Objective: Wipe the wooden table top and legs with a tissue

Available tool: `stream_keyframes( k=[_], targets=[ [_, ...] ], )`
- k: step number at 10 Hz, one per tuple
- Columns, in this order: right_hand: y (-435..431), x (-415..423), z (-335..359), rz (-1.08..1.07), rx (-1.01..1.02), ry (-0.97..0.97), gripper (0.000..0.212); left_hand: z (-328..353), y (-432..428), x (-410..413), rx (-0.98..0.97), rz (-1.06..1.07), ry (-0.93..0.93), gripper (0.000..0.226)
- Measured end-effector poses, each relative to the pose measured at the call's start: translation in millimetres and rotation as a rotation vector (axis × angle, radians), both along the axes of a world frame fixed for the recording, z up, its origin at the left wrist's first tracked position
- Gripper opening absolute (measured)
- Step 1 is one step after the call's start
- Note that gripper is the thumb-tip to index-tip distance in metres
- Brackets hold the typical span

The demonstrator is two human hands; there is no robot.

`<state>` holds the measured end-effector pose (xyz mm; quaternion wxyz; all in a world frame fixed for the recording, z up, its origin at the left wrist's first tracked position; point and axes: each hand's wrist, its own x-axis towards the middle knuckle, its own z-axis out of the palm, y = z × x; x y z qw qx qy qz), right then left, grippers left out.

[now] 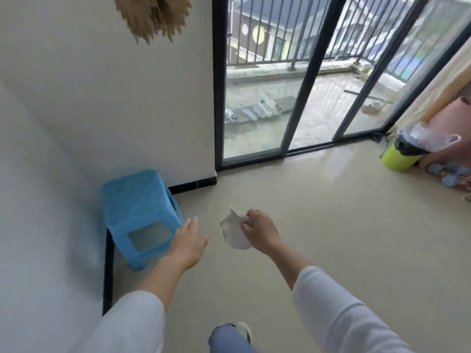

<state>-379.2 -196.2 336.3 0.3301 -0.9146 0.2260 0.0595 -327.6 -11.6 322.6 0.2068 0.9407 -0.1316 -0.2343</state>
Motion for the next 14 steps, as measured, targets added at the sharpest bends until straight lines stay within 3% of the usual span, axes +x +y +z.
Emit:
stream_keyframes(
  k=[1, 5, 8, 10, 11, 13, 14],
  targets=[
    [26.5, 72.5, -4.2, 0.143, -0.013, 0.011, 0.010, -11.5, 29.3, 43.4, -0.004, 0.119, 0.030, 0.064],
    [104.7, 349.6, -67.6, 0.628, -0.020, 0.197, 0.010, -87.3, 105.8, 234.3, 0.027, 0.550, 0.189, 0.065],
    [187.5, 492.5, -137.7, 0.782, -0.160, 0.170, 0.008, -174.9, 160.0, 326.4, 0.048, 0.650, 0.273, 0.060],
    [237.4, 531.5, -211.4, 1.028, -0.327, 0.060, 0.023, -255.2, 194.2, 363.9, 0.127, 0.627, 0.303, 0.061],
    [248.6, 525.8, -252.7, 1.085, -0.304, 0.199, 0.024, -287.3, 203.5, 370.1, 0.183, 0.571, 0.347, 0.062],
    [247.0, 516.5, -284.6, 0.972, -0.147, 0.537, 0.043, -303.0, 209.7, 369.2, 0.259, 0.432, 0.395, 0.066],
    [249.2, 523.8, -279.0, 0.913, -0.132, 0.511, 0.041, -294.9, 216.6, 379.7, 0.191, 0.459, 0.453, 0.062]
  ],
)
